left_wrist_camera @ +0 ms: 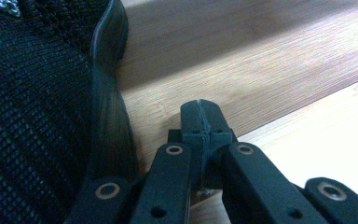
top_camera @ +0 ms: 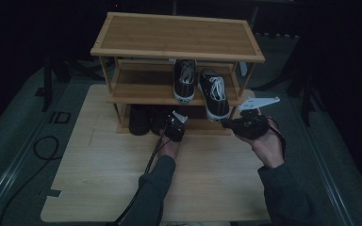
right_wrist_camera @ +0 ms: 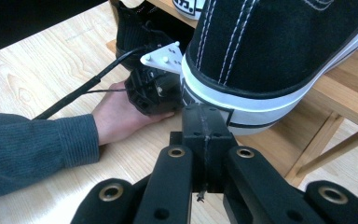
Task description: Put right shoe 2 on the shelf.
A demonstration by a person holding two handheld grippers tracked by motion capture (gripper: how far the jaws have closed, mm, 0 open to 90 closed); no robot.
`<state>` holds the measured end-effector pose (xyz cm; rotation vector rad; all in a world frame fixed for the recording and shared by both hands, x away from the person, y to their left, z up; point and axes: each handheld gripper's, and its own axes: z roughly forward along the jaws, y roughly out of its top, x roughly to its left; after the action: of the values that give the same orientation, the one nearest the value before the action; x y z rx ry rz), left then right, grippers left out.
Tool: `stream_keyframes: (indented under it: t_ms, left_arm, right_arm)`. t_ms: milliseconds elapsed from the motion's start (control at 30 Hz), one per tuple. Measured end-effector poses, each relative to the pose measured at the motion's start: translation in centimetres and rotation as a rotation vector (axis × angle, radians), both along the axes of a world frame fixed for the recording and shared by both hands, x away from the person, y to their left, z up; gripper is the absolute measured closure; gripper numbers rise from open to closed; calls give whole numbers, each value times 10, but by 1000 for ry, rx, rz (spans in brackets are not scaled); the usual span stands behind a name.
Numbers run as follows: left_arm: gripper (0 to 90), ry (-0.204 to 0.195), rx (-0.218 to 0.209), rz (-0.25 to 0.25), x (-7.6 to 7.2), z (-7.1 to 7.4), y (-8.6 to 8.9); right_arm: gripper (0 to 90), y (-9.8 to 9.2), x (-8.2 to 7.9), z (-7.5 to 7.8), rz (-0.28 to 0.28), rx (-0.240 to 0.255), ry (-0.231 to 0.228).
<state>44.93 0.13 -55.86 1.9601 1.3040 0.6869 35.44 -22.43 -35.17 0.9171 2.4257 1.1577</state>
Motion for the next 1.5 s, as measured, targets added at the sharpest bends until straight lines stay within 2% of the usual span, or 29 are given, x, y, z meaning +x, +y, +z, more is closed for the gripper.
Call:
stream_keyframes:
  t_ms: [467,933,1100,1267,1500]
  left_arm:
    - [900,-1,-3,1,0,0,0]
    - [900,4,5,-5,0,0,1]
    - [900,-1,-6,2,0,0,1]
    - [900,2,-2,0,0,0,1]
    - [900,1,-1,1,0,0,1]
  right_arm:
    - [900,9,7,-4,3,4,8]
    - [900,7,11,-4,12,16,17]
    - [900,7,13,-3,12,21,10]
    - [900,0,17,1,-19,28,-6]
    - [900,2,19,-3,-21,33,-4]
